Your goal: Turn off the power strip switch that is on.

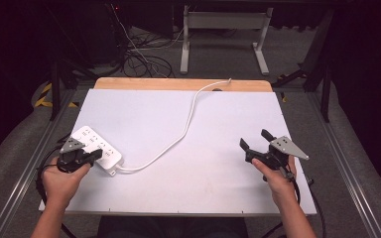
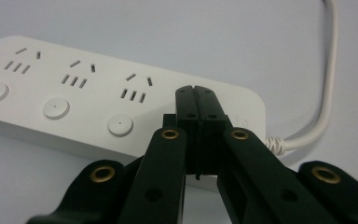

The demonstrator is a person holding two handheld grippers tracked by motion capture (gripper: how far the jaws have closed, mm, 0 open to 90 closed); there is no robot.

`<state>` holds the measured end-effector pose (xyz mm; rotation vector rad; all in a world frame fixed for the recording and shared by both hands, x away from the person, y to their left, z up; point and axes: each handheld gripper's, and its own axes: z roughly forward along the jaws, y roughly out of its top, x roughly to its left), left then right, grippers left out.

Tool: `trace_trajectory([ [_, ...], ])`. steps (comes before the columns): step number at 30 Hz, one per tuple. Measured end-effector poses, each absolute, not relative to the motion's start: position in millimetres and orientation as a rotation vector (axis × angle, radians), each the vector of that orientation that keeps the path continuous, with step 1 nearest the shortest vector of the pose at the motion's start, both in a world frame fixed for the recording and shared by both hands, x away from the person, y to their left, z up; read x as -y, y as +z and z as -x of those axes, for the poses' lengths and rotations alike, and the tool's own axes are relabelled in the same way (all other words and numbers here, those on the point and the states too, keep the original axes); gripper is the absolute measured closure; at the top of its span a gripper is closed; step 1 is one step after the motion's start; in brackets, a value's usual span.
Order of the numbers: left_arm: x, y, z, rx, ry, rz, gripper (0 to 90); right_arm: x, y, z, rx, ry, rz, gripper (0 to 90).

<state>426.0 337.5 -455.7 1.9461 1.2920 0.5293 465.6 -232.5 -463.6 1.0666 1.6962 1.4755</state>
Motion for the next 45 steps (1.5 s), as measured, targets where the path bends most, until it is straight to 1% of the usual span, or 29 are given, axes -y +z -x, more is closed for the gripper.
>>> trace_trajectory([
  [15,-337.4,-460.8,-428.5,-1.316,0.506,-1.985,90.0,232.3,-463.5,-465.8,-1.697,1.482,-1.073,12.0],
  [21,-338.4,-461.8,-428.7,-1.336,0.497,-1.978,89.8,232.5,-463.3,-465.5,-1.693,1.488,-1.077,12.0],
  [24,-339.3,-461.7,-428.2,-1.360,0.517,-1.984,90.0,233.2,-463.2,-465.2,-1.693,1.484,-1.078,12.0],
  [31,-339.0,-462.5,-428.2,-1.373,0.484,-1.967,90.0,232.8,-463.0,-465.1,-1.688,1.489,-1.080,11.9],
  [37,-333.5,-461.1,-427.9,-1.377,0.523,-1.996,90.0,233.5,-462.6,-464.9,-1.686,1.494,-1.078,11.5],
  [45,-332.6,-460.7,-428.0,-1.405,0.514,-1.983,90.0,233.3,-462.3,-464.6,-1.681,1.503,-1.080,11.5],
])
